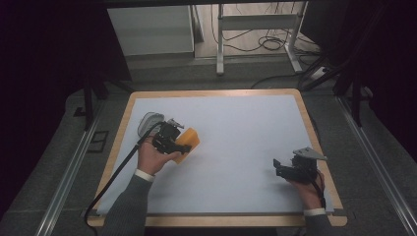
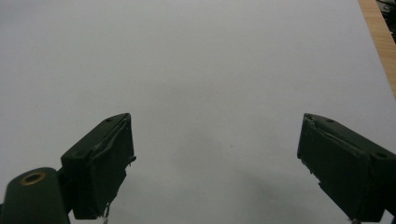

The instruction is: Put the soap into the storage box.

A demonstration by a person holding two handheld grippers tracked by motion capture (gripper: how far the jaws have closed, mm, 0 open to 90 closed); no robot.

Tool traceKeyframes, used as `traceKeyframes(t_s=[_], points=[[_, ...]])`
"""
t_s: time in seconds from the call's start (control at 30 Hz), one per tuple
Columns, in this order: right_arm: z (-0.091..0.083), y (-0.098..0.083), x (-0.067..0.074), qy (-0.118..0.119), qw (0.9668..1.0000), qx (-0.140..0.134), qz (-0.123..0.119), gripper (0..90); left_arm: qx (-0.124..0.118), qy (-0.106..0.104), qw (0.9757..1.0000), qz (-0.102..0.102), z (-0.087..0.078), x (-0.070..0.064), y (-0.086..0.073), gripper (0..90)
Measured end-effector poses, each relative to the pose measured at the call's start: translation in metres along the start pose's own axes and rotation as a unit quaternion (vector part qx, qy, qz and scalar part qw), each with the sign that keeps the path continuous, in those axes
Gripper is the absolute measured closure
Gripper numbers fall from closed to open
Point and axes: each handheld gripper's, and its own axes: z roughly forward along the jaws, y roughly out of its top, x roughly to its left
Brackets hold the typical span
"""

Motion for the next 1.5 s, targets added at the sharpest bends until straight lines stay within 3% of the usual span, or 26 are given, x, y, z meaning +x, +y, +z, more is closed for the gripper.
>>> traceKeyframes(t_s=[0.77, 1.5], points=[[0.001, -0.001, 0.000, -0.002, 1.0000, 0.003, 0.002, 10.8, -0.003, 0.017, 0.9995, -0.027, -0.012, 0.031, -0.001, 61.0], [0.001, -0.001, -0.001, -0.002, 1.0000, 0.003, 0.003, 10.8, -0.025, 0.036, 0.9974, -0.058, -0.031, 0.056, 0.001, 61.0]])
